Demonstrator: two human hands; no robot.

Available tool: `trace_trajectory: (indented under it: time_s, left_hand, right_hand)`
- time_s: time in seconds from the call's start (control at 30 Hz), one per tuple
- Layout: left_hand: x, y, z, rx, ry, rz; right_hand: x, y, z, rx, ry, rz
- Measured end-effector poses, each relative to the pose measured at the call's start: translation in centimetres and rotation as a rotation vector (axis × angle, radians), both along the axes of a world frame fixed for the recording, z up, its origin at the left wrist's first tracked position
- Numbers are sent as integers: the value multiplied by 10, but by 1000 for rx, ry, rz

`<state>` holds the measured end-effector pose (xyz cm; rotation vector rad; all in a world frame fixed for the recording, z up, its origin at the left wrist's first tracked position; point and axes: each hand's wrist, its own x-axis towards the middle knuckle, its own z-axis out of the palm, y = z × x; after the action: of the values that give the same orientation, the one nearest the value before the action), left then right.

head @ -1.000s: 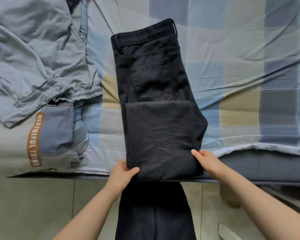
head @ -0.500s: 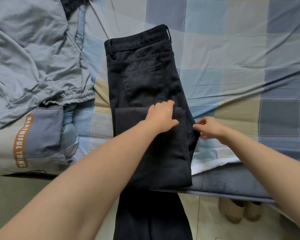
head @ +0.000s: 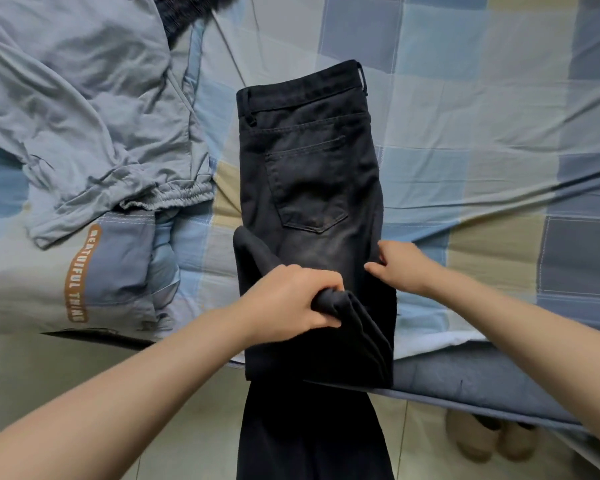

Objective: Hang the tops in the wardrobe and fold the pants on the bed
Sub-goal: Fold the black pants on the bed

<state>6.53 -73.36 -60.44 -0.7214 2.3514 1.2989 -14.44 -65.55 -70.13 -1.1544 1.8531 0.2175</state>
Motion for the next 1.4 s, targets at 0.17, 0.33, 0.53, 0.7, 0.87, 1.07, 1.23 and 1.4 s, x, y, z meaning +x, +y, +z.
trace_trajectory:
  time_s: [0.17,0.33,0.53,0.7,0.87,1.07,1.23,1.4]
  left_hand:
    - [-12,12,-3,-90,91,102]
    - [-51,-16,-46,-83,17,225]
    - [-90,-46,-114,-104,-100,369]
    - [-59,-89,-114,-319,-159,198]
    - [8,-107,-120,-173,-291,236]
    - [18,-97,-135,-274,-305,461]
    - [51,-82,-134,-937,199,-4]
    - [98,-72,-142,-799,259,-840]
  right_hand:
    - [39,-26,-4,64,-95,49]
    - [8,-40,-14,413,-777,-707]
    - [-12,-14,-21,402,-888,-836]
    - [6,11,-18,100,-656,-833]
    - [7,5,-39,-41,-447,-830]
    - [0,-3,-59,-109,-178,-634]
    - [-16,4,-34,-683,197,-22]
    - [-34,5,-39,-791,159,1134]
